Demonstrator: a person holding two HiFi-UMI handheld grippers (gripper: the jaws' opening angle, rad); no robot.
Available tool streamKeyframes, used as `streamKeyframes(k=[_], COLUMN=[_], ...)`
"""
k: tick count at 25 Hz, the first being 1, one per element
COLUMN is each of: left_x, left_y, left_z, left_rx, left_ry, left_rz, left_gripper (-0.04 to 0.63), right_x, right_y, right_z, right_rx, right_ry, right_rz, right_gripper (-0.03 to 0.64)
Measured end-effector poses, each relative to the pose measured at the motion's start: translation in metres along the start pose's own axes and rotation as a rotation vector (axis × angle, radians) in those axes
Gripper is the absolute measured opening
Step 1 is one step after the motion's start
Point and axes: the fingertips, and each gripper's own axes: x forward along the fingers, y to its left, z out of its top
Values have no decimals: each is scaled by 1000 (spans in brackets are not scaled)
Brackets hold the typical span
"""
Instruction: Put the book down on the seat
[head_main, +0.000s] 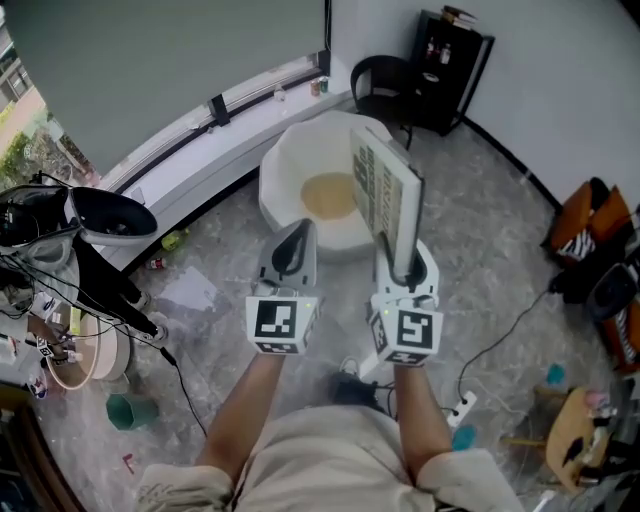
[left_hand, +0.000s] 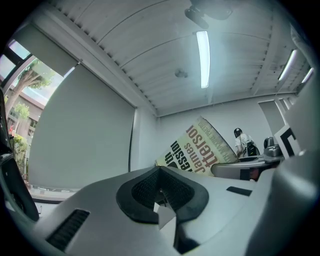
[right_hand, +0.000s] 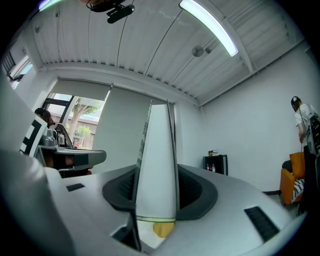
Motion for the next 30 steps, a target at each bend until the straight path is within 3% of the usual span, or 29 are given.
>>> streamKeyframes(k=[15, 24, 30], left_x=[161, 208, 249], left_y=[-24, -19, 9], left_z=[-10, -25, -41], left_rx=[27, 23, 4], left_ry=[1, 13, 1], left_rz=[71, 56, 39], left_gripper=[6, 6, 6], right_x=[124, 166, 214], right_y=[-114, -135, -132], right_z=[-16, -27, -37], right_rx=[16, 20, -3], right_ry=[2, 12, 17], right_rz=[79, 68, 55], right_gripper=[163, 164, 163])
